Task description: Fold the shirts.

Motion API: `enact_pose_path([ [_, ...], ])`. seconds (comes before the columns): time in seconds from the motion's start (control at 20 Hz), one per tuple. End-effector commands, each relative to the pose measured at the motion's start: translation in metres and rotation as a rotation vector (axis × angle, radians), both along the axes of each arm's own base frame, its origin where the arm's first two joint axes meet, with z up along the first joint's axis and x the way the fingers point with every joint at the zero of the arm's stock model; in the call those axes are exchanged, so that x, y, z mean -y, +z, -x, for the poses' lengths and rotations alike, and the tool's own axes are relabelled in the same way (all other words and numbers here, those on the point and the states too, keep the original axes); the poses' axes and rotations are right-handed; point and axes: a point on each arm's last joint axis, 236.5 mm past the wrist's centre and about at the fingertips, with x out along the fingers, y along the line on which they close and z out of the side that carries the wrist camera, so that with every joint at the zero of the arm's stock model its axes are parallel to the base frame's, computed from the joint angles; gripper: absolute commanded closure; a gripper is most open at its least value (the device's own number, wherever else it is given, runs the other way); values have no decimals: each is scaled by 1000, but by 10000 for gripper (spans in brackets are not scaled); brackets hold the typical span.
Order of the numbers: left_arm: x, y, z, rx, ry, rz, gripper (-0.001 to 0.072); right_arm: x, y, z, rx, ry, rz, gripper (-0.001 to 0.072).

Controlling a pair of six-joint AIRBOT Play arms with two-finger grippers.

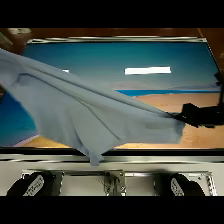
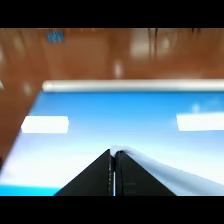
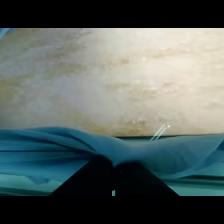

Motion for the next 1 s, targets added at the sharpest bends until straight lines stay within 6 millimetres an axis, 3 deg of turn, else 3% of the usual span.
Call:
enact_pose_path([
  [0.0,0,-108,-66,-241,-57,157,674,6,-71,-68,-4,-122,-83,656],
  [0.15,13,-198,-117,-422,-110,292,674,2,-124,-112,-58,-225,-193,656],
  [0.25,28,-254,-137,-538,-132,363,674,-2,-153,-137,-72,-308,-273,656],
  [0.4,56,-325,-147,-706,-144,436,675,4,-176,-168,-30,-415,-327,655],
  [0.5,78,-361,-143,-806,-178,442,671,11,-181,-180,14,-441,-318,655],
  [0.55,87,-373,-139,-851,-192,447,616,15,-180,-184,39,-433,-301,632],
  [0.6,95,-383,-134,-895,-202,454,415,16,-177,-188,61,-430,-300,519],
  [0.65,99,-387,-127,-931,-203,464,187,16,-170,-192,80,-411,-310,259],
  [0.7,98,-387,-118,-966,-198,476,87,14,-158,-194,107,-349,-315,147],
  [0.8,83,-384,-89,-1081,-190,451,88,16,-123,-192,148,-186,-308,143],
  [0.95,35,-385,-21,-1313,-57,411,159,72,-87,-170,127,-124,-169,143],
])
